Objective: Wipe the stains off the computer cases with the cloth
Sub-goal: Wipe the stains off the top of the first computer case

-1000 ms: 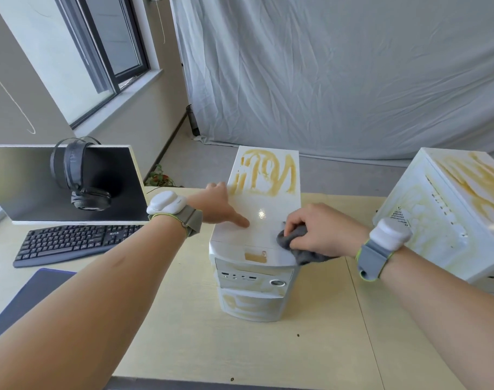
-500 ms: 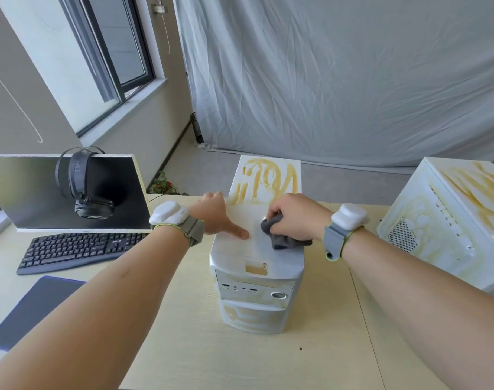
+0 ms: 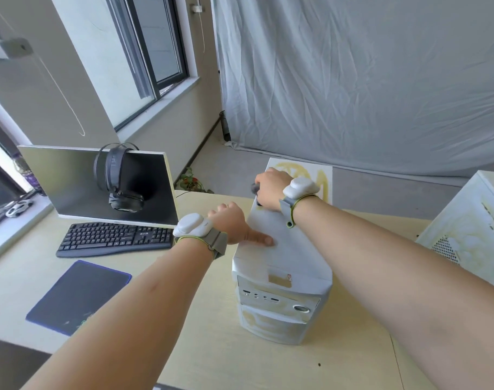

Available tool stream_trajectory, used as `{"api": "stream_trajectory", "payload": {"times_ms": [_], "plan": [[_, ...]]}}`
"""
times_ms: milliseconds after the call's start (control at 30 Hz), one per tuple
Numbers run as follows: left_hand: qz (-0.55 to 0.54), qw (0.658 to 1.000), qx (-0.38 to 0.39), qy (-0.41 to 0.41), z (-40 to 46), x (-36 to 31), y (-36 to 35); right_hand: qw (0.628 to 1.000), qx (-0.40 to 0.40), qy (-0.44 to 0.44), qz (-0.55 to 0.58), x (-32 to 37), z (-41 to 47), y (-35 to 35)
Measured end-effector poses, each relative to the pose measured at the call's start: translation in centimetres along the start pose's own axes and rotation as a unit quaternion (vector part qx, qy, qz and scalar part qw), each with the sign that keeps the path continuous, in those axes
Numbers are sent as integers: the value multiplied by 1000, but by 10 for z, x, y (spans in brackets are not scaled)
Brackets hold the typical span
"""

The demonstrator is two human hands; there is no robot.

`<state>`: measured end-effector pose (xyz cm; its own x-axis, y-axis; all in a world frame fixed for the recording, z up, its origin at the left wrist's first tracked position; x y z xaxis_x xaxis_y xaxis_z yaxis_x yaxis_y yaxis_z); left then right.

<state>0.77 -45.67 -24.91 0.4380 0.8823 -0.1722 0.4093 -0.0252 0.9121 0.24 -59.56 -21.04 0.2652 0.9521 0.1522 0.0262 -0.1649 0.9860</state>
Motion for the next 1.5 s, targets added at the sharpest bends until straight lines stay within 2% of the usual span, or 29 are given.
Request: {"api": "stream_trajectory", "payload": {"times_ms": [267, 433, 633, 767, 800, 867, 933, 1033, 1200, 1333, 1500], "plan": [[-11, 1000, 4, -2, 7, 0, 1, 992, 67, 88, 66, -5, -59, -12], [-10, 1000, 9, -8, 5, -1, 2, 984, 123, 38, 126, -35, -73, 0], [-8, 1000, 3, -7, 4, 1, 1, 986, 74, 29, 144, -17, -34, 3], [-18, 1000, 9, -2, 7, 4, 1, 986, -59, -33, 153, -35, 9, 27], [-19, 1000, 14, -1, 8, 4, 1, 989, -58, -34, 129, -40, 15, 27], [-22, 999, 26, 3, 9, 4, 0, 997, 0, -10, 79, -40, 21, 12], [-19, 999, 28, 5, 11, 4, 0, 998, 14, 19, 56, -34, 19, 0], [-10, 1000, 27, 5, 12, 3, 0, 994, 19, 51, 94, -30, 1, -1], [3, 1000, 30, 3, 16, 2, 1, 987, 82, 109, 81, -32, -62, -9], [-5, 1000, 22, -4, 17, 2, 0, 982, 148, 89, 82, -37, -99, -3], [-25, 999, 21, -6, 15, 5, 0, 959, 250, 36, 127, -44, -90, 29]]}}
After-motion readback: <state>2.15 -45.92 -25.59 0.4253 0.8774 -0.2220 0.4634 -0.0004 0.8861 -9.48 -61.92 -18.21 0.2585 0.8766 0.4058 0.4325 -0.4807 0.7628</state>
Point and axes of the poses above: each hand's wrist, its own z-axis towards the middle knuckle, its own y-axis out of the back of the hand, x = y × z, the point moved 4 cm from there along z, towards the middle knuckle, and after that the axes turned 1 degree about x, right-handed, at the moved point
